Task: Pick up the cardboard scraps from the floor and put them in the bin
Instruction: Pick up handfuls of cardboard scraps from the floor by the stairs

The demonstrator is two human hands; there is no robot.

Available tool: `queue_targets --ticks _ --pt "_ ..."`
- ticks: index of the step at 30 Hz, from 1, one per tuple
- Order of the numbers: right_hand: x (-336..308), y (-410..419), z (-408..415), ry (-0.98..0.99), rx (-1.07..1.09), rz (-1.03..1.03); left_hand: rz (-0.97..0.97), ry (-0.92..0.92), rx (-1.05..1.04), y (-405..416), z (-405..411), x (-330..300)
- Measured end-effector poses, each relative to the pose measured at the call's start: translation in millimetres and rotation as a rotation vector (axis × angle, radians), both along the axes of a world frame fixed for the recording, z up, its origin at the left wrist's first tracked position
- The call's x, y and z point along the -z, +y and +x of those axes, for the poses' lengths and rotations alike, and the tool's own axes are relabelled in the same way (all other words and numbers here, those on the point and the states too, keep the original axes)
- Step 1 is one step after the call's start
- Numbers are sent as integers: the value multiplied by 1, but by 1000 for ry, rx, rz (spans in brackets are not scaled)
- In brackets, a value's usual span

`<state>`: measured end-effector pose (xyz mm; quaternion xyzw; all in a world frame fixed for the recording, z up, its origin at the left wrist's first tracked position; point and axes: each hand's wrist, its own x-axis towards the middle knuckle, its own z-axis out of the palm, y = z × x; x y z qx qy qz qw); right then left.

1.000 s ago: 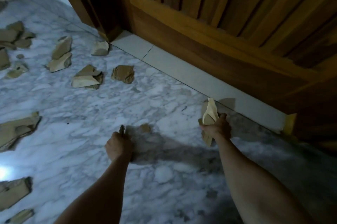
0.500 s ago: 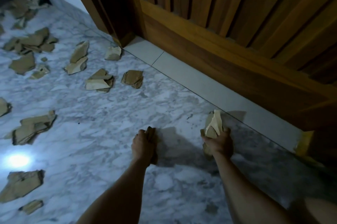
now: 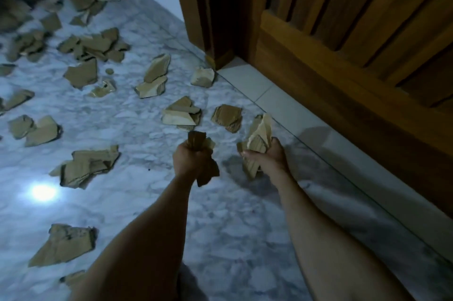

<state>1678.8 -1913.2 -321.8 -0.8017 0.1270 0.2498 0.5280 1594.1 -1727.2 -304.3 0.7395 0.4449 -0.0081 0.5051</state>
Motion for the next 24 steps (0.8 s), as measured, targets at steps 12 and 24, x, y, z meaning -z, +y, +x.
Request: queue_targets --ticks 12,24 --pt "-27 122 101 69 -480 -305 162 76 287 137 100 -21" --pt "45 127 142 -228 -791 -805 426 362 560 146 133 42"
